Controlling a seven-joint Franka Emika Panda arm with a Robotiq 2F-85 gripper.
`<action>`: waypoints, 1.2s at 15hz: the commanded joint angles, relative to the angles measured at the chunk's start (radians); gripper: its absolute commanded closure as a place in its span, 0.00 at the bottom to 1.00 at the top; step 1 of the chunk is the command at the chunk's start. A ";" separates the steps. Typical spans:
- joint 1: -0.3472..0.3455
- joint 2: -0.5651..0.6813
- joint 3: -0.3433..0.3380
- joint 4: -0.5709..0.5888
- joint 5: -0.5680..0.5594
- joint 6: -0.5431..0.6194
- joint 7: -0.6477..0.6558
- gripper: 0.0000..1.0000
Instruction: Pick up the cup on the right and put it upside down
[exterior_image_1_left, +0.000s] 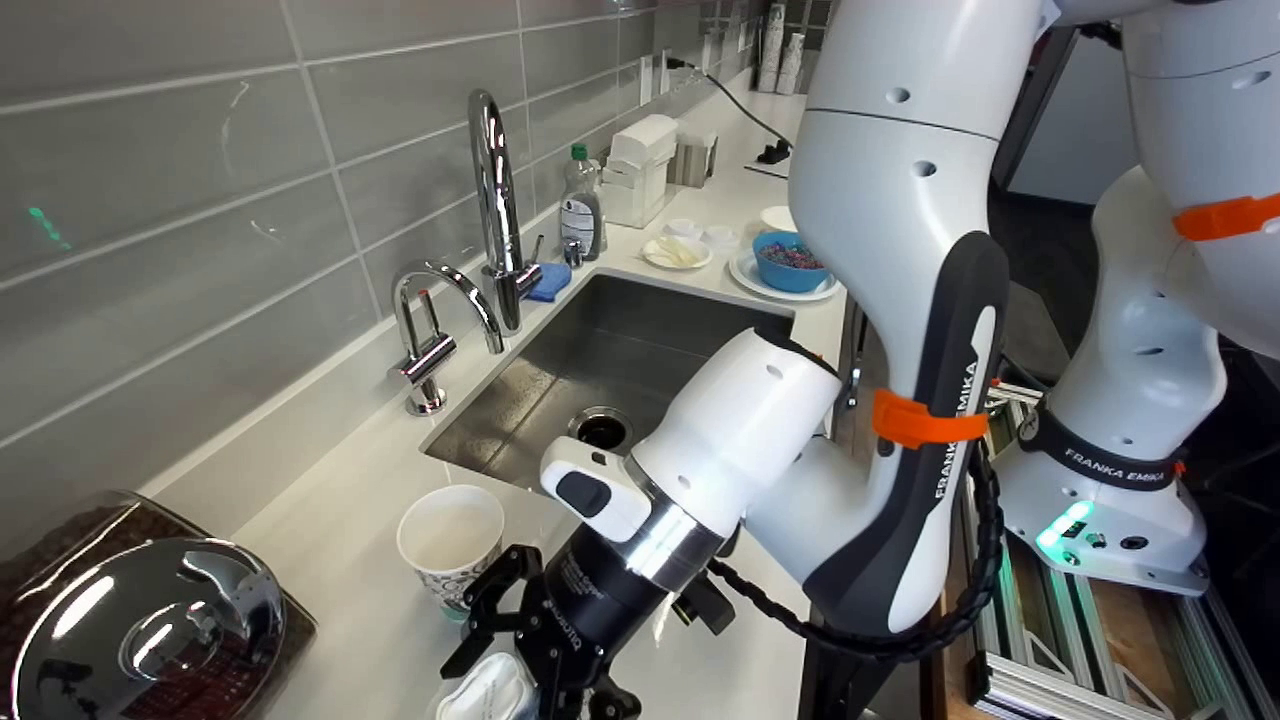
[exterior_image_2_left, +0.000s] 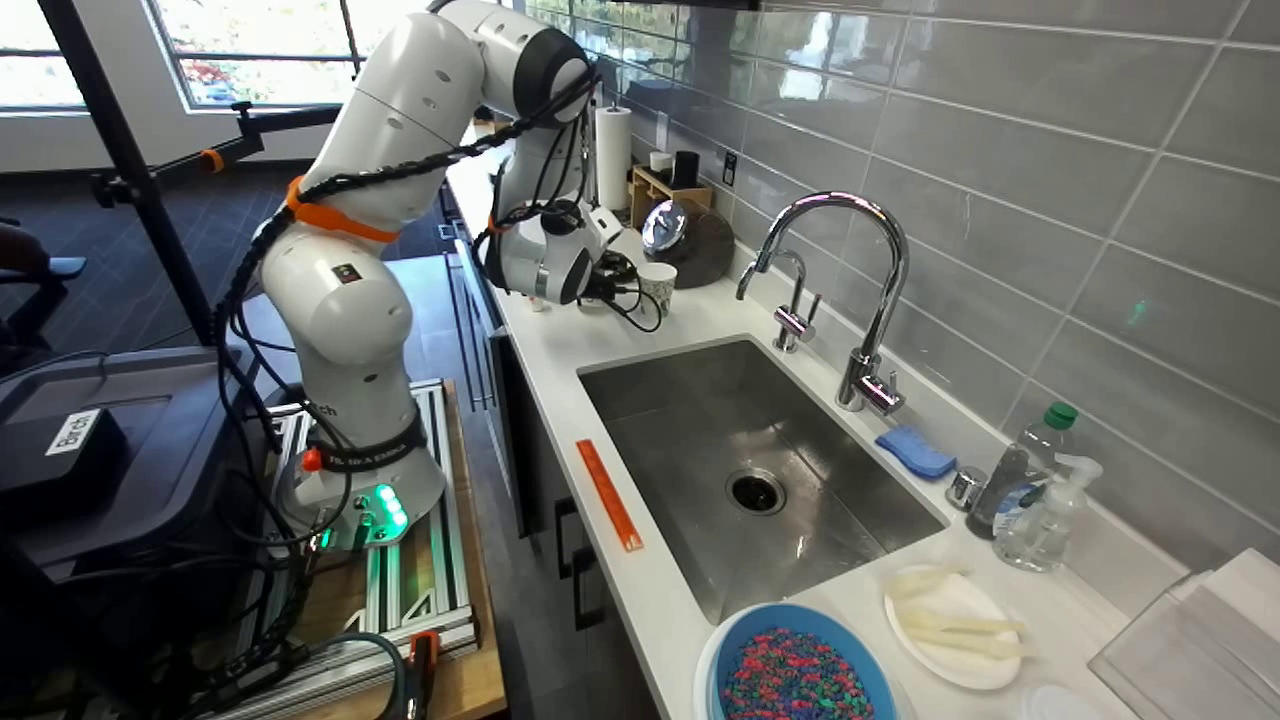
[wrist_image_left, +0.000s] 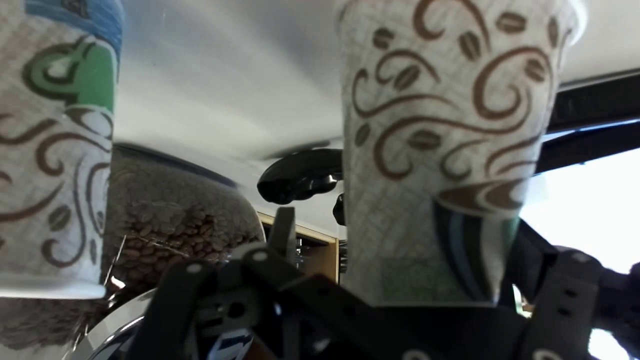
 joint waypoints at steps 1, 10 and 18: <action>0.029 -0.036 -0.030 -0.061 0.022 0.033 -0.024 0.00; 0.072 -0.175 -0.059 -0.220 0.146 -0.008 -0.036 0.00; 0.128 -0.409 -0.033 -0.335 0.322 -0.244 0.005 0.00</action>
